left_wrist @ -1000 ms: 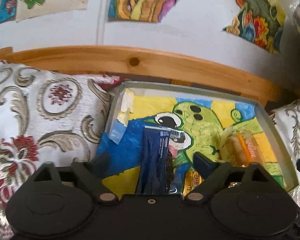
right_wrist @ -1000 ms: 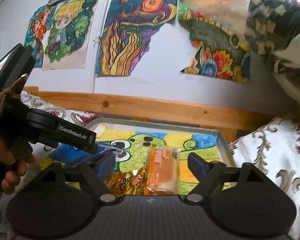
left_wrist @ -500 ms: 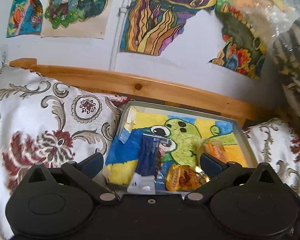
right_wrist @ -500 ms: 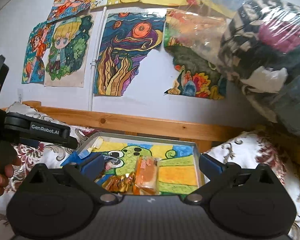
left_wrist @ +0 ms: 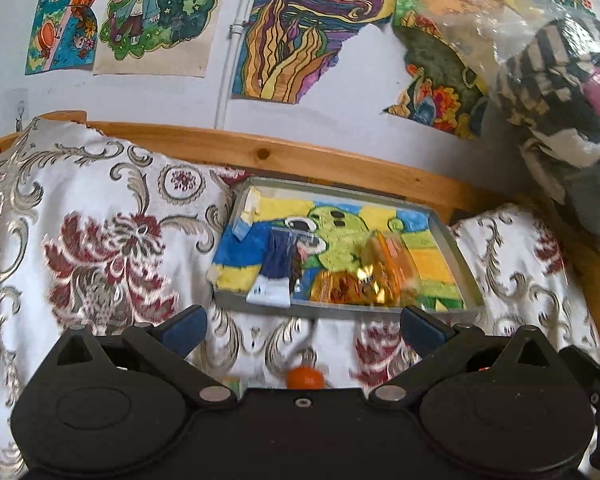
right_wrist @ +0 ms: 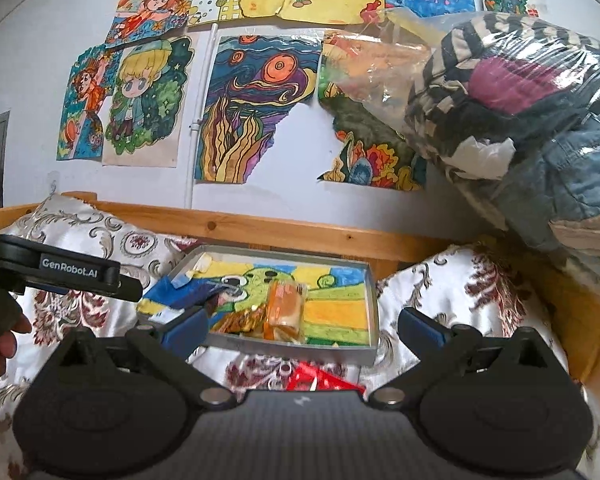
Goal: Organize snacks
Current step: 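Move both tools back from the tray toward the remaining snacks on the bed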
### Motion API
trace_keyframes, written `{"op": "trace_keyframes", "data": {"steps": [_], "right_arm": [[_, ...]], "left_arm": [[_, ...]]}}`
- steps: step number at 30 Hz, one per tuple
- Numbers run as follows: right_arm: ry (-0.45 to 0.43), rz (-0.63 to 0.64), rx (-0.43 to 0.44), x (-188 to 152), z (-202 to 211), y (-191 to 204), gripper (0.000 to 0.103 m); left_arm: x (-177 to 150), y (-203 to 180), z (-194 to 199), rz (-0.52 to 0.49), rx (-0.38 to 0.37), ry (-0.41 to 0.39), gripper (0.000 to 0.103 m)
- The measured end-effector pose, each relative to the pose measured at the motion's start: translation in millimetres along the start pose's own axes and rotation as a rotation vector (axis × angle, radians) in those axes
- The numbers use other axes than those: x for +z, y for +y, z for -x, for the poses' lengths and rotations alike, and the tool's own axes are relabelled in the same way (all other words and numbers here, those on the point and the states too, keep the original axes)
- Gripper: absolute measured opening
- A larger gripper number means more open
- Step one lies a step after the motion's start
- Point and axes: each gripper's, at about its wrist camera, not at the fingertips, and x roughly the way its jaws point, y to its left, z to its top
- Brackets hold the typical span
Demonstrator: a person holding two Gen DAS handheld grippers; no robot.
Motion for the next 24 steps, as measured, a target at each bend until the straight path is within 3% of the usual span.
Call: {"op": "trace_keyframes", "data": {"steps": [16, 24], "right_arm": [[0.088, -0.031, -0.005, -38.5, 39.5, 9.9, 0.103], [0.180, -0.017, 0.007, -59.9, 36.3, 19.9, 0.103]], "left_arm": [[-58.9, 12.0, 39.8, -0.049, 0.002, 0.060, 0.102], [-85.1, 18.8, 26.9, -0.039, 0.001, 0.178, 0.102]]}}
